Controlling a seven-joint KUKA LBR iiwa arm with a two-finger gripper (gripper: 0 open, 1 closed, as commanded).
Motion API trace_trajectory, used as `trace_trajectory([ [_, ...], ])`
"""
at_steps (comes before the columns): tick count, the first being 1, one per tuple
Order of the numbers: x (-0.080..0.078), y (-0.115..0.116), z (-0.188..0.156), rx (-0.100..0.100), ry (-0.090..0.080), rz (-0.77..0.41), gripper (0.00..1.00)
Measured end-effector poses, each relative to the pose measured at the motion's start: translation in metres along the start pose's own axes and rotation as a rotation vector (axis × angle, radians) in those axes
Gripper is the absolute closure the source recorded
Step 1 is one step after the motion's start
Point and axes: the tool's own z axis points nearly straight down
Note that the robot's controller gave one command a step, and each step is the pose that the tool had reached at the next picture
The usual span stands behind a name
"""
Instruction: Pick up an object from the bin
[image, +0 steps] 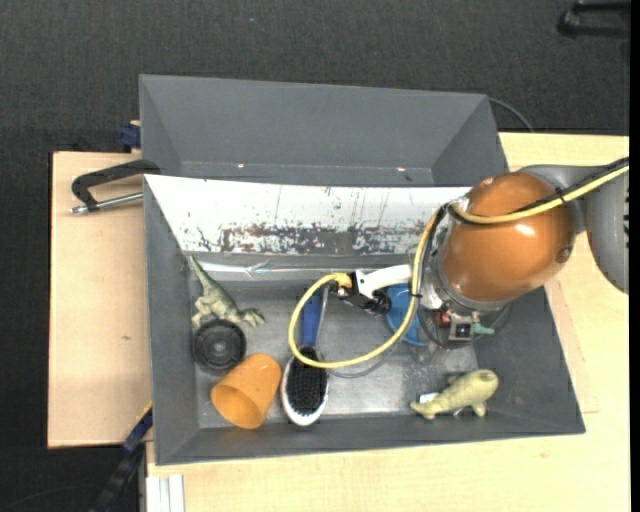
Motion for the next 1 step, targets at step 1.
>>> trace_trajectory([
  [1,0.0213,-0.0643,-0.0911,0.006,0.012,0.055,1.0],
])
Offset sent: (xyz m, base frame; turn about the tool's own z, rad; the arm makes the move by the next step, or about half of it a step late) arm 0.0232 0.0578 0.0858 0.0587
